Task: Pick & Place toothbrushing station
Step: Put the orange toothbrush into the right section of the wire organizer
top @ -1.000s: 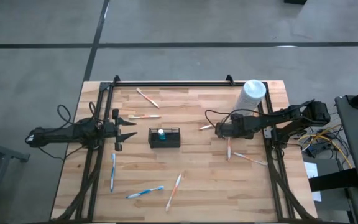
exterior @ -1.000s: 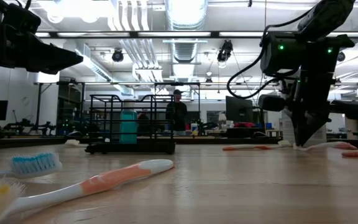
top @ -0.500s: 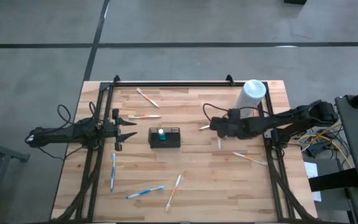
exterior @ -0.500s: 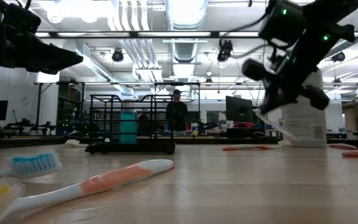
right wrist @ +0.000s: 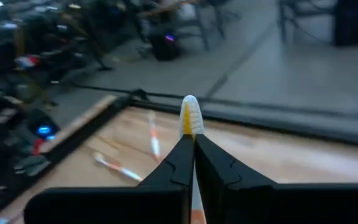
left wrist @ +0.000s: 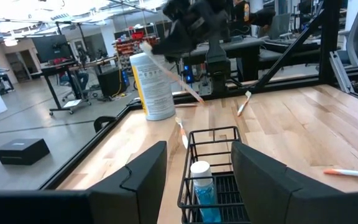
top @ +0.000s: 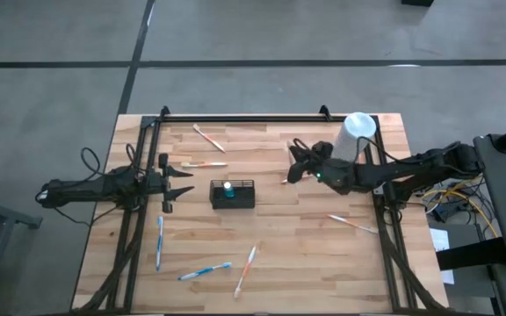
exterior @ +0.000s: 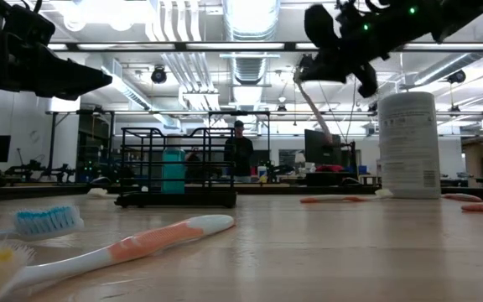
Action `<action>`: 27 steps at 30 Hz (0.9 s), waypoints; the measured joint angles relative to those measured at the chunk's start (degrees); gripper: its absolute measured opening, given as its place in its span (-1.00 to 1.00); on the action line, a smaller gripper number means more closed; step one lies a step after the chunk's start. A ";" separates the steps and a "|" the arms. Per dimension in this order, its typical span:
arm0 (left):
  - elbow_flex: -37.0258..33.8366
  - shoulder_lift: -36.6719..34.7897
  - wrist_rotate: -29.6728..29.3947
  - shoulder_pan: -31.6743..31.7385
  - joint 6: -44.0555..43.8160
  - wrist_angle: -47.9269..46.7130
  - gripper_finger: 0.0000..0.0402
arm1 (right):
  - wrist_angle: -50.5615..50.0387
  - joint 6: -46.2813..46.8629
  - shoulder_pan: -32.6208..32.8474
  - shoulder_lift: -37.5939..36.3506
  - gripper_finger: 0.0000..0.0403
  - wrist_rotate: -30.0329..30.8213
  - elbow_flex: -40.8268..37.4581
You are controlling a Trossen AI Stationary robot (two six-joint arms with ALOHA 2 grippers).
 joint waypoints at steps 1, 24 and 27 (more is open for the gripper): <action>0.00 0.00 0.00 -0.01 0.00 0.00 -0.07 | 1.69 -2.50 -0.47 0.00 -0.96 -1.94 0.00; 0.00 0.00 0.00 -0.01 0.00 -0.01 -0.07 | 30.70 -27.04 -8.58 17.40 -0.96 -35.20 8.08; 0.00 0.00 0.00 -0.01 0.00 0.00 -0.07 | 31.29 -26.78 -8.60 21.33 -0.96 -38.22 12.03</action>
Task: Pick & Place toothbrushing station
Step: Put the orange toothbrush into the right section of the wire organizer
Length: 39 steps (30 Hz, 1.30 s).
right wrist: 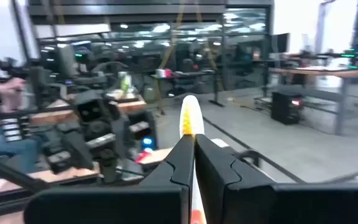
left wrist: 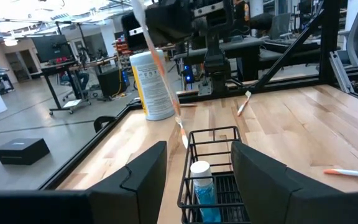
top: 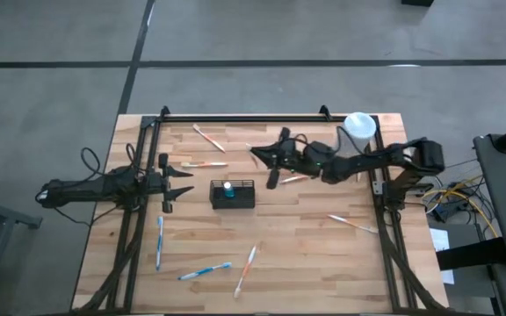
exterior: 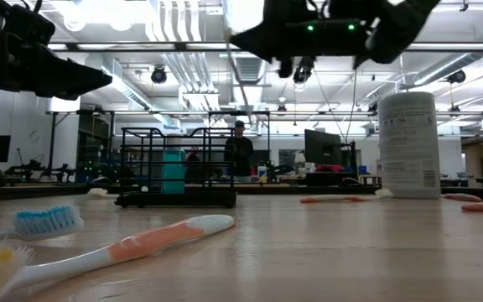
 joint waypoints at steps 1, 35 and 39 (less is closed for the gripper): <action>0.00 0.00 0.00 0.00 0.00 0.00 -0.07 | 0.13 0.72 -0.02 0.89 -0.96 -1.24 1.08; 0.00 0.00 0.02 0.01 0.00 -0.01 -0.07 | 24.26 11.63 -0.17 13.24 -0.96 -8.35 -1.46; 0.00 0.00 0.01 0.00 0.00 -0.01 -0.07 | 24.04 11.55 -0.17 15.36 -0.96 -8.31 -1.76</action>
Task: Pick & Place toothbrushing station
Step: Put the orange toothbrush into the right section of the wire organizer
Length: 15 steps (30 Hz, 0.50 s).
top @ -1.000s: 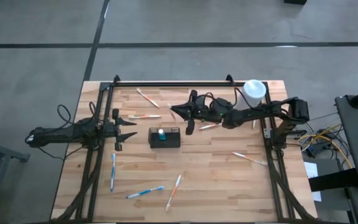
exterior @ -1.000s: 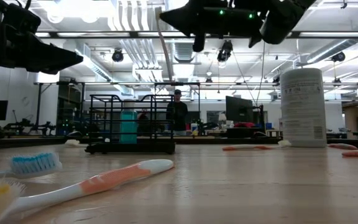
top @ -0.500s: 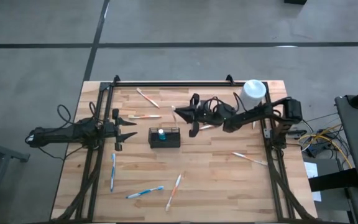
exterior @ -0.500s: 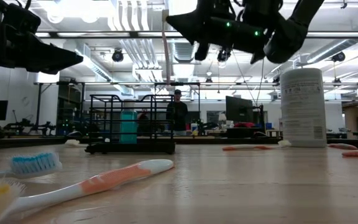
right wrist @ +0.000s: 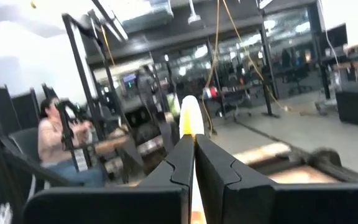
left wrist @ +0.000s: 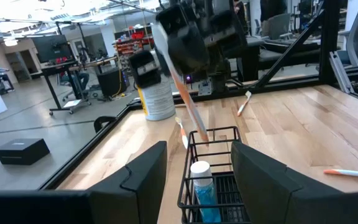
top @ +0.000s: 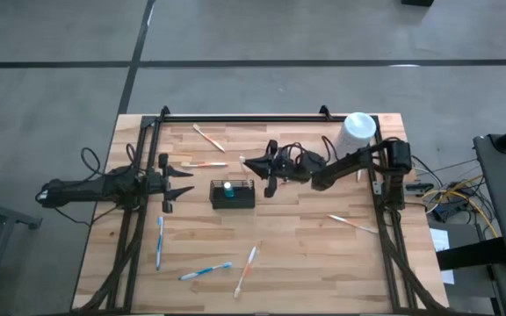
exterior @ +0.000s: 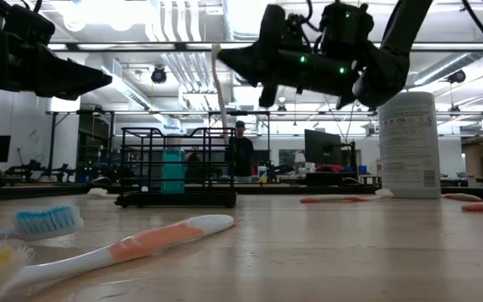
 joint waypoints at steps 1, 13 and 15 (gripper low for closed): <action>0.00 0.00 0.01 0.02 0.00 0.01 -0.07 | 0.09 0.01 0.00 0.67 -0.96 0.00 0.00; 0.00 0.00 -0.01 0.02 0.00 -0.01 -0.07 | 11.30 2.14 0.00 11.71 -0.96 0.13 0.17; 0.00 0.00 0.01 0.02 0.00 0.01 -0.07 | 11.37 2.43 0.00 12.53 -0.96 0.13 0.24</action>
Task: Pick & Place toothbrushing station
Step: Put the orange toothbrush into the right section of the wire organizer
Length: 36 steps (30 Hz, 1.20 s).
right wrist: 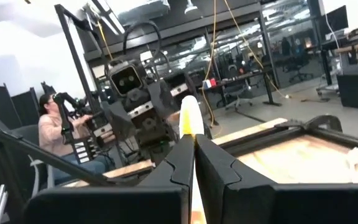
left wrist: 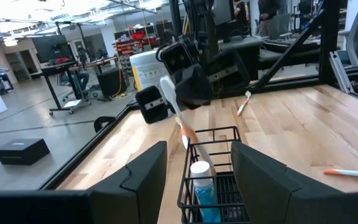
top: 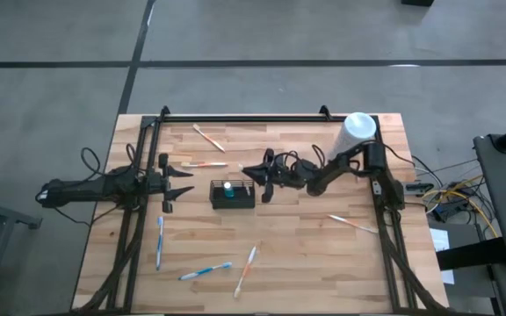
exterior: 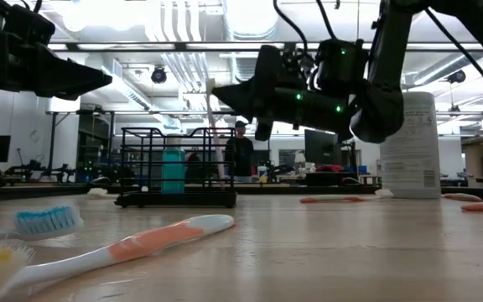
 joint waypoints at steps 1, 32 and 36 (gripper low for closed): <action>0.00 0.00 0.00 -0.01 -0.01 -0.02 -0.07 | -0.04 0.01 0.00 0.19 -0.96 0.00 -0.02; 0.00 0.04 0.00 -0.02 0.00 -0.02 -0.07 | -0.01 -1.09 0.02 0.42 -0.84 1.49 -0.72; 0.00 0.06 0.00 -0.02 0.00 0.00 -0.07 | 0.00 -1.22 0.02 0.42 -0.83 1.44 -0.72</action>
